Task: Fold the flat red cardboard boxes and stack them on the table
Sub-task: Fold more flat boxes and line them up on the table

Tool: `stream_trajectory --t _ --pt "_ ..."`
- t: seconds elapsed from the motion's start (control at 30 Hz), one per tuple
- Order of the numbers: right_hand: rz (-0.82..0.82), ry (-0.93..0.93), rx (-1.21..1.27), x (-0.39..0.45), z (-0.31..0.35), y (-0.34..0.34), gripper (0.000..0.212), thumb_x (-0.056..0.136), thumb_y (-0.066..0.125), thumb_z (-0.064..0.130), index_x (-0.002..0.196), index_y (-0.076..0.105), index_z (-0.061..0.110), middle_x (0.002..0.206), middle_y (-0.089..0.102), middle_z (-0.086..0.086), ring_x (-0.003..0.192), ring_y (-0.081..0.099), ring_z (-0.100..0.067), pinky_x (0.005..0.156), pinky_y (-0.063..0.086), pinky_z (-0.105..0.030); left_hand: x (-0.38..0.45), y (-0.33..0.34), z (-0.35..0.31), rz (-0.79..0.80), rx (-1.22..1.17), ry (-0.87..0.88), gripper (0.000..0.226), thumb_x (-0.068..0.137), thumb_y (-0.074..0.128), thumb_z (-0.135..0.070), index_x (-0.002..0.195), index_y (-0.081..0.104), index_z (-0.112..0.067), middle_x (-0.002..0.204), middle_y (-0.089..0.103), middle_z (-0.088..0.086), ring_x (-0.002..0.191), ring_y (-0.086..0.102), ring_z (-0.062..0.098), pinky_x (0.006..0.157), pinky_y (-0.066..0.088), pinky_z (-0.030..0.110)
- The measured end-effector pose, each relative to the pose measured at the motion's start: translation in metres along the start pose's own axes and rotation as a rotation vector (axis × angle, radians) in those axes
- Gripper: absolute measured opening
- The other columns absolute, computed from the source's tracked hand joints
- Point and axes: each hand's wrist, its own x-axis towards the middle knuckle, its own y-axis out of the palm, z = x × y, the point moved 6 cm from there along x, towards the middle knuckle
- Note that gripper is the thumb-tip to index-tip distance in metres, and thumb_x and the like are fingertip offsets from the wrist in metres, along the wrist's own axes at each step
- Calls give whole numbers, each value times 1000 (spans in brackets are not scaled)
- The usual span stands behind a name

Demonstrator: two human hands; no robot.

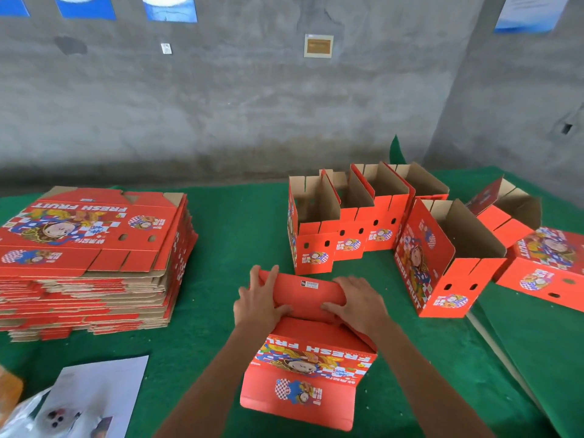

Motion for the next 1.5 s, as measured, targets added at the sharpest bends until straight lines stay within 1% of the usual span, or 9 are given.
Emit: stream_trajectory --t 0.17,0.3,0.4,0.63,0.77,1.0,1.13,1.3,1.5 --pt "-183 312 703 -10 -23 -17 78 92 31 86 104 68 18 103 68 3 103 62 -12 95 47 -42 1 -5 10 -84 -116 8 62 96 31 -78 150 30 -46 161 16 -1 129 48 37 94 52 55" --pt "192 680 767 -25 -41 1 93 96 6 79 107 68 11 113 71 -12 99 68 -24 95 54 -42 -3 -1 21 -75 -176 -60 72 86 30 -89 144 31 -46 168 10 1 132 51 40 98 49 57" --pt "390 831 970 -46 -56 13 103 84 11 93 114 66 11 101 74 -19 82 77 -29 64 63 -38 -7 -3 21 -97 -154 -62 80 78 27 -96 141 30 -46 167 14 3 130 54 39 95 51 56" --pt "698 866 1090 -80 -54 56 98 82 27 96 119 56 9 116 67 -21 95 71 -33 79 61 -42 -18 -9 14 -38 -96 -139 121 58 32 -108 155 15 -38 170 -4 0 147 29 39 104 45 58" --pt "738 908 1159 -87 -44 72 90 85 33 92 104 56 8 88 62 -11 78 62 -23 64 56 -29 -24 -25 17 -21 -265 -194 100 73 36 -99 153 35 -39 155 28 10 137 41 41 108 41 55" --pt "511 646 1280 -40 -2 45 97 81 38 95 129 66 16 113 63 -15 103 60 -27 102 56 -44 -22 -88 63 -323 -548 -272 61 97 39 -73 82 61 -18 93 62 9 109 54 37 105 32 48" --pt "184 206 1119 -11 51 -20 61 83 41 90 121 58 46 98 72 -4 77 70 -15 73 63 -37 -25 -98 103 -353 -514 -348 50 96 55 -63 93 66 -15 107 64 14 119 49 41 94 39 43" --pt "-43 -284 547 -30 154 -12 36 95 52 70 124 54 49 127 43 5 113 57 -18 98 52 -30 -29 -56 102 -194 -940 -355 53 106 39 -61 128 63 -19 124 67 13 119 61 35 105 49 52" --pt "-167 -109 129 -61 170 70 37 103 48 43 139 52 37 152 25 -23 136 43 -41 101 50 -41 -43 21 69 177 -1502 -529 42 106 36 -52 114 68 -26 119 74 0 110 67 25 96 51 68"
